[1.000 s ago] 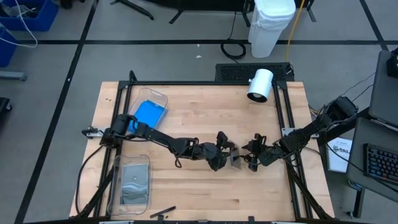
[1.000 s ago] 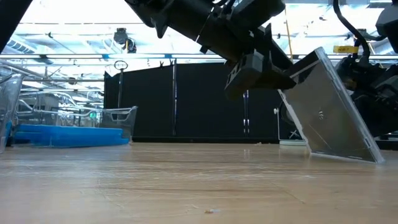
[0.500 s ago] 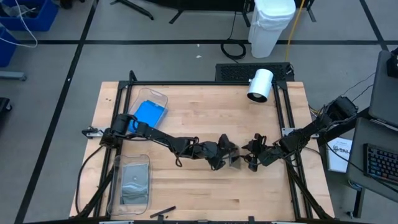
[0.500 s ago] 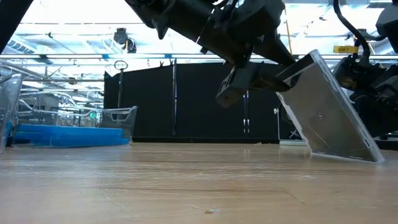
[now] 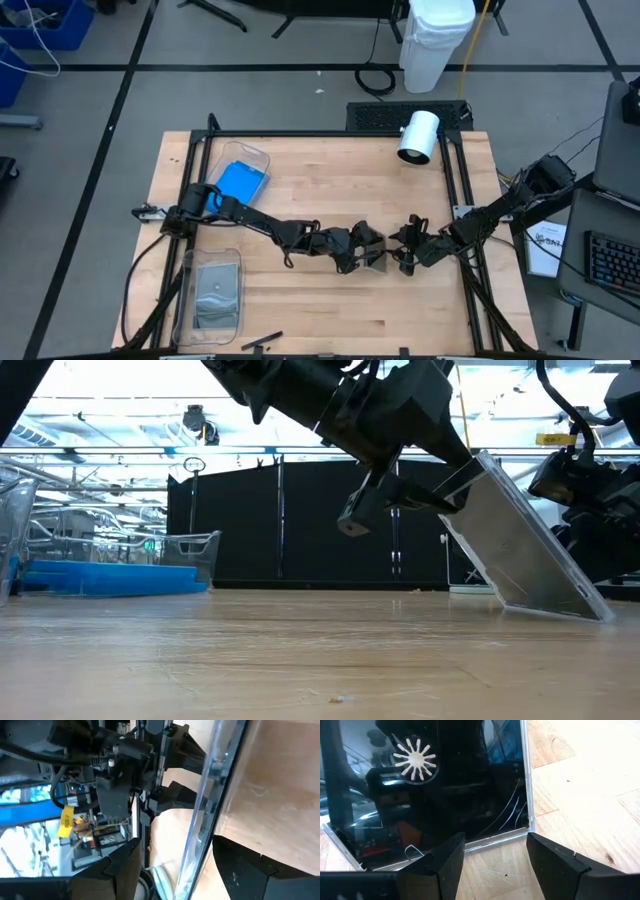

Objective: Pick & place jewel cases by type
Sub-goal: Put the black CD case into the bottom transparent bin

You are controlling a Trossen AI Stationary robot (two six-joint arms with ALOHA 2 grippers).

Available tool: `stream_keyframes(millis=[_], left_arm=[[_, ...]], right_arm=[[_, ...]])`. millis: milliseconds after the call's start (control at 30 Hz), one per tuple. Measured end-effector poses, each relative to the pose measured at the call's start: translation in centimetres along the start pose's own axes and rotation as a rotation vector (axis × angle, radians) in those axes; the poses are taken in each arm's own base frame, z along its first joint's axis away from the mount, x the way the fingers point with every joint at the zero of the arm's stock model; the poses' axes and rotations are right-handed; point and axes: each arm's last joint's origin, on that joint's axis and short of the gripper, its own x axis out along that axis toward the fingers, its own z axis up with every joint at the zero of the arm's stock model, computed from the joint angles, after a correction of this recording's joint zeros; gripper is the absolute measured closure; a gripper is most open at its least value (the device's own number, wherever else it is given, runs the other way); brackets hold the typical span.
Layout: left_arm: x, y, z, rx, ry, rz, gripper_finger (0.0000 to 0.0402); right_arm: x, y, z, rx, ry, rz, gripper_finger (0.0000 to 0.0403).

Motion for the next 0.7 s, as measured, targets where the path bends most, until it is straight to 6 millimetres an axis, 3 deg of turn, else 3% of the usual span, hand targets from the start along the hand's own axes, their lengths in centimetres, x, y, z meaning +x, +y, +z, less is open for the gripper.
stream_keyframes(millis=[233, 333, 700], left_arm=[[-0.1, -0.6, 0.0, -0.031, 0.033, -0.056, 0.0161], [-0.2, -1.0, 0.0, -0.019, 0.061, -0.092, 0.0180], [-0.4, -1.5, 0.5, -0.193, 0.057, -0.127, 0.0352]], right_arm=[[0.0, 0.0, 0.0, 0.000, 0.000, 0.000, 0.0193], [0.0, 0.0, 0.0, 0.000, 0.000, 0.000, 0.0193], [0.0, 0.0, 0.0, 0.000, -0.002, 0.000, 0.0193]])
